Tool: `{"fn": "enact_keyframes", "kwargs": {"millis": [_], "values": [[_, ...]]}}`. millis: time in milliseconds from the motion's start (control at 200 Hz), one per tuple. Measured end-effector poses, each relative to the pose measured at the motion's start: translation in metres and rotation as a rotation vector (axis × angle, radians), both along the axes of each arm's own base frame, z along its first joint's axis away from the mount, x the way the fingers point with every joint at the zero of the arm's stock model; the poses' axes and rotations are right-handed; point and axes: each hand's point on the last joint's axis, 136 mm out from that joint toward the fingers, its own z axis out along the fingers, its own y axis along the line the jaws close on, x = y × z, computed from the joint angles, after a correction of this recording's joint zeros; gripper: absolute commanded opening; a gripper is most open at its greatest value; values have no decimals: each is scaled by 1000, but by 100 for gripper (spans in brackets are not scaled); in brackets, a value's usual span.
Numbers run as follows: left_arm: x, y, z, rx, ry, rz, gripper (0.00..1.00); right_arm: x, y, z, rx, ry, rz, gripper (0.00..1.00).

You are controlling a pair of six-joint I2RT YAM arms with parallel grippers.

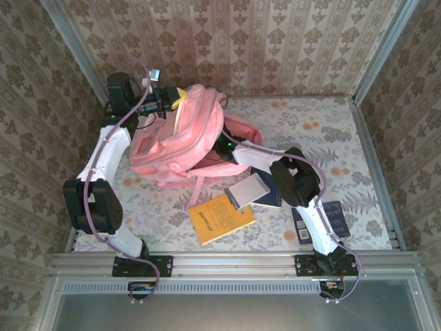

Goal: Pack the student bag

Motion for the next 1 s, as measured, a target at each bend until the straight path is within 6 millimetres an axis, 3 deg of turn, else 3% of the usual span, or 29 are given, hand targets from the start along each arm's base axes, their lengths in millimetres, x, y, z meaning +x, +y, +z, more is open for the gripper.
{"fn": "enact_keyframes", "kwargs": {"millis": [100,175,440,695,805,900,1000], "values": [[4,7,-5,-3,7,18,0,-11,-27,-3,-73,-15,-12,99],[6,13,-10,-4,10,33,0,-19,-48,0,-121,-42,-21,100],[5,21,-19,8,23,64,0,-34,-120,42,-248,-182,-86,100],[-6,24,-29,89,-1,125,0,-65,-203,69,-560,-351,-221,100],[-10,16,-43,121,2,121,0,-91,-244,59,-613,-359,-264,97],[-16,7,-60,151,18,102,0,-88,-275,40,-680,-305,-292,91],[-20,0,-73,190,18,86,0,-92,-284,13,-749,-253,-228,83]]}}
